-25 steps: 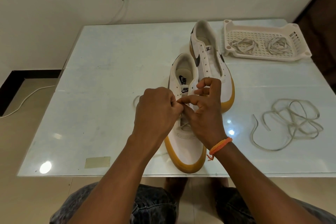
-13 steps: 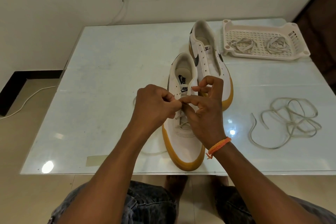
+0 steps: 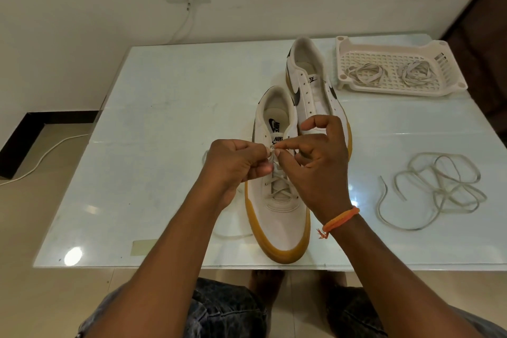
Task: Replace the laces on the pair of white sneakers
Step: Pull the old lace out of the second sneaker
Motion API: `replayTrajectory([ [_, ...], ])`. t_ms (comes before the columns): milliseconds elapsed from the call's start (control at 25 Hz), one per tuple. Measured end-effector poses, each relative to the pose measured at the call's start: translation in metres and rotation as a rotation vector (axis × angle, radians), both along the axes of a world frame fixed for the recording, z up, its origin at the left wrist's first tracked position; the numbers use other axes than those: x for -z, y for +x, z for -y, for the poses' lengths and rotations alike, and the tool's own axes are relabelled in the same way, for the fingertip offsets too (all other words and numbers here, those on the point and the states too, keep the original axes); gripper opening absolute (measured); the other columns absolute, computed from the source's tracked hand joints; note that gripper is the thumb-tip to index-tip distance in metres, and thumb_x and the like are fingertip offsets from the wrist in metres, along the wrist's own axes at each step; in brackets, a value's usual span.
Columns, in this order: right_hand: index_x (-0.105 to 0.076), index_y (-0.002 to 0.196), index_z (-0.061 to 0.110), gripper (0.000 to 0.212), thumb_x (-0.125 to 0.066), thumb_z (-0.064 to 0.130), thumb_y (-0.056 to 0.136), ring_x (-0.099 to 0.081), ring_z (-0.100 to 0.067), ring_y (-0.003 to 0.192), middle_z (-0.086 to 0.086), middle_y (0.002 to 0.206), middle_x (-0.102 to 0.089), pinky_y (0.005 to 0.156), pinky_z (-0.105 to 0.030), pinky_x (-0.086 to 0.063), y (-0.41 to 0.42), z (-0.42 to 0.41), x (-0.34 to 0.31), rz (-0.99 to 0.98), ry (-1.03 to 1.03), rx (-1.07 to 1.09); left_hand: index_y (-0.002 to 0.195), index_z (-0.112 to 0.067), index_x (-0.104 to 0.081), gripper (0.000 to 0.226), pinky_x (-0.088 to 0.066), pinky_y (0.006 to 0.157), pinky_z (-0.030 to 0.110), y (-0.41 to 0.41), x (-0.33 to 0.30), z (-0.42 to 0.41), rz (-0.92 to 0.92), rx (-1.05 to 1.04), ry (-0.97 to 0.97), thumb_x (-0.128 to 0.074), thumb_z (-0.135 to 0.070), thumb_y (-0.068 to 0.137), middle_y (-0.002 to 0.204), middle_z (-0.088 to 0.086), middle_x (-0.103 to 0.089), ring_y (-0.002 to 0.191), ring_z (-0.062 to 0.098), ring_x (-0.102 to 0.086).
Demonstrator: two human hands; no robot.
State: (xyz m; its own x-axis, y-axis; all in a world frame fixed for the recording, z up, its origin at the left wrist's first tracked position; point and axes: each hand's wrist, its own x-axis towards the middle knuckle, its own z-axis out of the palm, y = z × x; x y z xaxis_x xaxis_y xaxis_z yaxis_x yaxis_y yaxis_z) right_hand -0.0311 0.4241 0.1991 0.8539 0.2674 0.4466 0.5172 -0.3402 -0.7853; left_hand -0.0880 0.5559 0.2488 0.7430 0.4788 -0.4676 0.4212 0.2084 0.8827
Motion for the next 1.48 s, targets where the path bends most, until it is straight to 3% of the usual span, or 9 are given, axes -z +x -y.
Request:
replayTrajectory([
  [160,-0.076,0.084,0.010,0.012,-0.072,0.020,0.081,-0.055,-0.005,0.074,-0.006,0.096,-0.060,0.065,-0.002,-0.042,-0.005,-0.003,0.001,0.126,-0.158,-0.007,0.074,-0.006,-0.073,0.010,-0.057,0.057,0.022,0.000,0.003,0.003,0.015,0.069,0.142,-0.071,-0.003,0.083,0.067,0.009,-0.071,0.059,0.017,-0.070],
  [560,-0.066,0.086,-0.006,0.018,-0.079,0.002,0.077,-0.061,-0.023,0.060,-0.021,0.093,-0.062,0.058,-0.030,-0.059,-0.011,-0.006,0.014,0.446,-0.423,-0.052,0.063,-0.027,-0.067,0.020,-0.054,0.060,0.019,0.004,0.016,0.011,-0.039,0.110,0.464,-0.074,-0.031,0.082,0.059,-0.008,-0.067,0.050,0.001,-0.063],
  [720,-0.065,0.094,-0.009,0.028,-0.081,0.000,0.074,-0.063,-0.023,0.060,-0.022,0.090,-0.064,0.061,-0.029,-0.058,-0.013,-0.006,0.018,0.477,-0.423,-0.034,0.060,-0.027,-0.065,0.025,-0.048,0.054,0.015,0.006,0.013,0.015,-0.077,0.104,0.421,-0.074,-0.035,0.082,0.055,-0.011,-0.063,0.049,0.000,-0.061],
  [840,-0.065,0.097,-0.008,0.028,-0.080,0.002,0.076,-0.065,-0.026,0.066,-0.023,0.098,-0.063,0.063,-0.030,-0.058,-0.013,-0.006,0.020,0.498,-0.444,-0.009,0.064,-0.015,-0.067,0.024,-0.047,0.049,0.016,0.008,0.012,0.015,-0.131,0.046,0.219,-0.074,-0.030,0.082,0.052,-0.006,-0.060,0.045,0.005,-0.055],
  [1120,-0.061,0.097,-0.003,0.025,-0.075,0.011,0.083,-0.061,-0.023,0.063,-0.022,0.100,-0.060,0.054,-0.028,-0.057,-0.013,-0.009,0.017,0.403,-0.522,0.045,0.066,-0.007,-0.067,0.025,-0.048,0.055,0.024,0.009,0.010,0.014,-0.132,0.023,0.125,-0.073,-0.025,0.082,0.055,0.002,-0.056,0.051,0.013,-0.049],
  [1240,-0.057,0.096,0.003,0.017,-0.051,0.019,0.094,-0.056,-0.020,0.064,-0.014,0.091,-0.059,0.052,-0.028,-0.054,-0.013,-0.010,0.010,0.232,-0.382,-0.007,0.066,-0.005,-0.067,0.022,-0.047,0.053,0.024,0.007,0.007,0.011,-0.126,0.052,0.088,-0.070,-0.021,0.082,0.050,0.001,-0.057,0.049,0.013,-0.050],
  [1320,-0.059,0.112,0.008,0.023,-0.044,0.016,0.096,-0.056,-0.014,0.074,-0.004,0.099,-0.060,0.062,-0.017,-0.048,-0.004,-0.003,0.001,0.035,-0.274,-0.081,0.069,-0.003,-0.069,0.022,-0.048,0.052,0.023,0.003,0.003,0.006,-0.131,0.151,0.264,-0.068,-0.022,0.080,0.055,0.002,-0.064,0.048,0.011,-0.055],
  [1400,-0.060,0.126,0.016,0.032,-0.053,0.012,0.095,-0.054,-0.006,0.082,0.002,0.115,-0.055,0.072,-0.012,-0.046,0.008,0.005,-0.005,-0.068,-0.318,-0.167,0.071,-0.001,-0.070,0.024,-0.049,0.053,0.027,0.000,-0.002,-0.003,-0.104,0.190,0.480,-0.066,-0.023,0.079,0.063,0.007,-0.069,0.051,0.012,-0.061],
  [1480,-0.068,0.117,0.021,0.026,-0.065,0.021,0.091,-0.056,-0.007,0.085,0.001,0.125,-0.048,0.074,-0.016,-0.048,0.016,0.012,-0.006,-0.084,-0.435,-0.181,0.072,0.001,-0.069,0.024,-0.053,0.057,0.035,-0.002,-0.004,-0.014,-0.085,0.153,0.624,-0.067,-0.023,0.078,0.068,0.013,-0.070,0.058,0.024,-0.065],
])
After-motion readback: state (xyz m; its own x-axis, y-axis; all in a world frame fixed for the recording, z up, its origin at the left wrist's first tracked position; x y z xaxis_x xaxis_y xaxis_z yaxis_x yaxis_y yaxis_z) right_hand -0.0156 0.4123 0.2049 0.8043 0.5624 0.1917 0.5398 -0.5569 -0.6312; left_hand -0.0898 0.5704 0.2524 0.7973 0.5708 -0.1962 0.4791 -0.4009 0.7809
